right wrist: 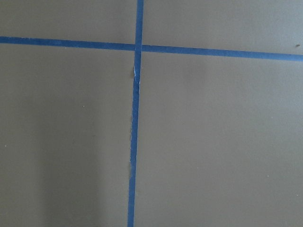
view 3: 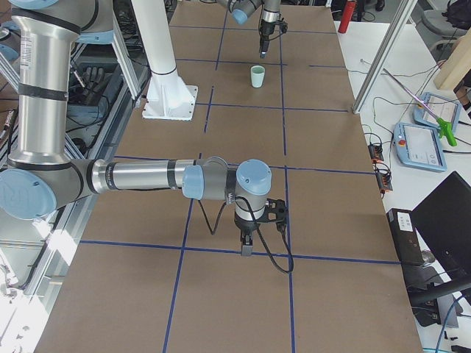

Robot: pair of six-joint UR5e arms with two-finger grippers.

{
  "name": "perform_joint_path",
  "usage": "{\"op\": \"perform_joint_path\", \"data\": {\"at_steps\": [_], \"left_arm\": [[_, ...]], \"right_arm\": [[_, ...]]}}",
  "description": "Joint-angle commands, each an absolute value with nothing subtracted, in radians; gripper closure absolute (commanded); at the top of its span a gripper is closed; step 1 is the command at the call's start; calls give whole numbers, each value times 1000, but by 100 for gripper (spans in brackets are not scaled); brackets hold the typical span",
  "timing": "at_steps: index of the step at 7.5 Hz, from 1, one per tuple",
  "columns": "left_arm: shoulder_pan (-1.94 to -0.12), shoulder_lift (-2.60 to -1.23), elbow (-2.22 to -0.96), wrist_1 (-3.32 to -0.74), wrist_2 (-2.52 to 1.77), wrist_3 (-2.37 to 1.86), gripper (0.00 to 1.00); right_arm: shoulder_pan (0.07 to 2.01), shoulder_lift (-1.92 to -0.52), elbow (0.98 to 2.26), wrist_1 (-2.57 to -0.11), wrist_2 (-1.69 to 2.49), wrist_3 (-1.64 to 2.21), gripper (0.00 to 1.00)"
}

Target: Stack cups

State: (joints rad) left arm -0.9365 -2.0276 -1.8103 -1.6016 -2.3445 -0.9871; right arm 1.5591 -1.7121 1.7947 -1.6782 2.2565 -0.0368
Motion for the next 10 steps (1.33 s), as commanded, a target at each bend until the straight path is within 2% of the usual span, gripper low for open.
{"op": "perform_joint_path", "data": {"at_steps": [1,3,5,7,10], "left_arm": [[-1136,-1958,-1835,-1560,-2345,-646,0],[-1260,-1863,-1794,-1545,-2345,-307,0],[-1406,-1841,-1641,-1545,-2345,-74,0],[-1463,-1763,-1487,-1574,-2350,154,0],[-1489,-1717,-1485,-1577,-2350,158,0]], "right_arm": [[1559,-1712,1795,-1678,2256,-37,0],[1559,-1712,1795,-1678,2256,-37,0],[1559,-1712,1795,-1678,2256,-37,0],[1560,-1712,1795,-1678,2256,-37,0],[1560,-1712,1795,-1678,2256,-37,0]]}}
